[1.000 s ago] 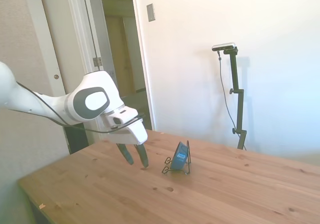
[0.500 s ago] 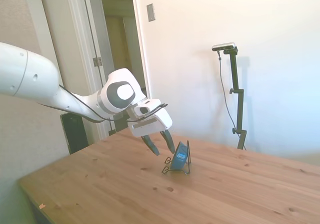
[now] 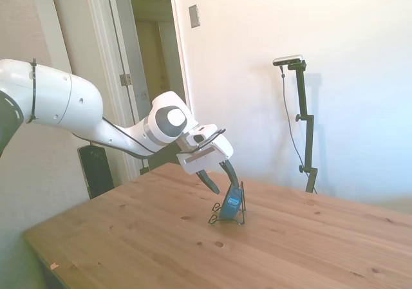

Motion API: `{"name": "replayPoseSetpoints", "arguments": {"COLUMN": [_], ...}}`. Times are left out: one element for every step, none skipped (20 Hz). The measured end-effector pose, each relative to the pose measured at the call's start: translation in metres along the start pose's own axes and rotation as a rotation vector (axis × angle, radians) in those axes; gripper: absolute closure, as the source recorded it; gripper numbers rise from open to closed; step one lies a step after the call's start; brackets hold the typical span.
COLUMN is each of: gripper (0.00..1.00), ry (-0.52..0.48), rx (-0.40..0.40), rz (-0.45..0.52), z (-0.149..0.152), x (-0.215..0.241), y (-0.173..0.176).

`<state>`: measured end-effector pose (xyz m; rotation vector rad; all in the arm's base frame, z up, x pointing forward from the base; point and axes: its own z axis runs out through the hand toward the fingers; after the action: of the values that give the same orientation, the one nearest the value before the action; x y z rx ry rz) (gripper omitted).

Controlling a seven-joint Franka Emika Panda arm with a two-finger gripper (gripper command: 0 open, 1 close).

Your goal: Unload the bowl

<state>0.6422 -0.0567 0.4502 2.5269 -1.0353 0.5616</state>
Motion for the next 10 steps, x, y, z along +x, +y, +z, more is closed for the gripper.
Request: {"name": "replayPoseSetpoints", "arguments": {"gripper": [0.00,0.00,0.00,0.00,0.00,0.00,0.00,0.00,0.00,0.00], "ry": [0.004,0.005,0.008,0.011,0.015,0.021,0.026,0.029,0.030,0.029], "rx": [-0.001,0.000,0.000,-0.001,-0.004,-0.011,-0.019,-0.026,-0.031,-0.035], "rz": [-0.002,-0.002,-0.003,-0.004,-0.003,-0.005,-0.006,-0.008,-0.010,-0.011], "z": [0.001,0.002,0.002,0.003,0.003,0.003,0.003,0.003,0.003,0.003], "x": [0.000,0.000,0.000,0.000,0.000,0.000,-0.001,-0.002,-0.003,-0.004], "y": [-0.005,-0.009,-0.013,-0.016,-0.018,-0.020,-0.022,-0.024,-0.026,-0.028]}}
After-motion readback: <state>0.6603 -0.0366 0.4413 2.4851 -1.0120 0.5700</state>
